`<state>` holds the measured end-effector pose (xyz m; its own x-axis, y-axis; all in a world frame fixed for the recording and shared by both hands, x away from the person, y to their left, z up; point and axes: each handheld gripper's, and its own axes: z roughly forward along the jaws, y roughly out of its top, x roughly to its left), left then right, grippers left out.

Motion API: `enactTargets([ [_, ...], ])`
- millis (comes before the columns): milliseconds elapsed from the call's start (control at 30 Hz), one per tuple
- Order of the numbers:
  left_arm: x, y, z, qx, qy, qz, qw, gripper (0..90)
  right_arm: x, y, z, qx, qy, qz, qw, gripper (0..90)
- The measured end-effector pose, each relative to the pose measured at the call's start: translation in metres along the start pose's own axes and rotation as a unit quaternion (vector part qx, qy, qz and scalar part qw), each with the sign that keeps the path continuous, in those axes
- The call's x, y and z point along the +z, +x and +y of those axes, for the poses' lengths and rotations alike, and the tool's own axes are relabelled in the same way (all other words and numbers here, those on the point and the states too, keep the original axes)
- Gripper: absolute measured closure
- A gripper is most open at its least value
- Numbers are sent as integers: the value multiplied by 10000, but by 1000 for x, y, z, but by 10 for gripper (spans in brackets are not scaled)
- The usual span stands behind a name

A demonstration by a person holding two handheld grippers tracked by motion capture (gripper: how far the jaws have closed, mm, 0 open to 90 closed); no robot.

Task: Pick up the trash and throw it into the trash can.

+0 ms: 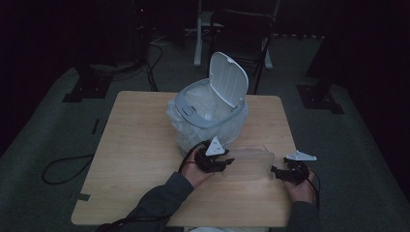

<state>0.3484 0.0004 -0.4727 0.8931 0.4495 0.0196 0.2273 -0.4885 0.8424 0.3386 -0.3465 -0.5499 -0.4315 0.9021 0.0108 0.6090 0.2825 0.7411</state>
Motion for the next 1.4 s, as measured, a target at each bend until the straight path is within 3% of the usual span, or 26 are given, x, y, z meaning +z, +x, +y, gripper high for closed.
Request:
enactTargets([
  [367, 2, -3, 0, 82, 104, 166, 9998, 817, 0, 0, 0, 0, 0, -1, 10000, 250],
  [633, -7, -3, -3, 120, 128, 56, 9998, 843, 0, 0, 0, 2, -2, 1, 10000, 250],
  [1167, -66, 18, -41, -228, 193, -173, 9994, 846, 0, 0, 0, -2, 0, 0, 10000, 250],
  [1200, -77, 20, -47, -312, 187, -214, 9991, 846, 0, 0, 0, -1, 0, 0, 10000, 250],
  [1400, -105, 26, -65, -464, 168, -226, 9985, 849, 0, 0, 0, -4, -2, 0, 10000, 250],
])
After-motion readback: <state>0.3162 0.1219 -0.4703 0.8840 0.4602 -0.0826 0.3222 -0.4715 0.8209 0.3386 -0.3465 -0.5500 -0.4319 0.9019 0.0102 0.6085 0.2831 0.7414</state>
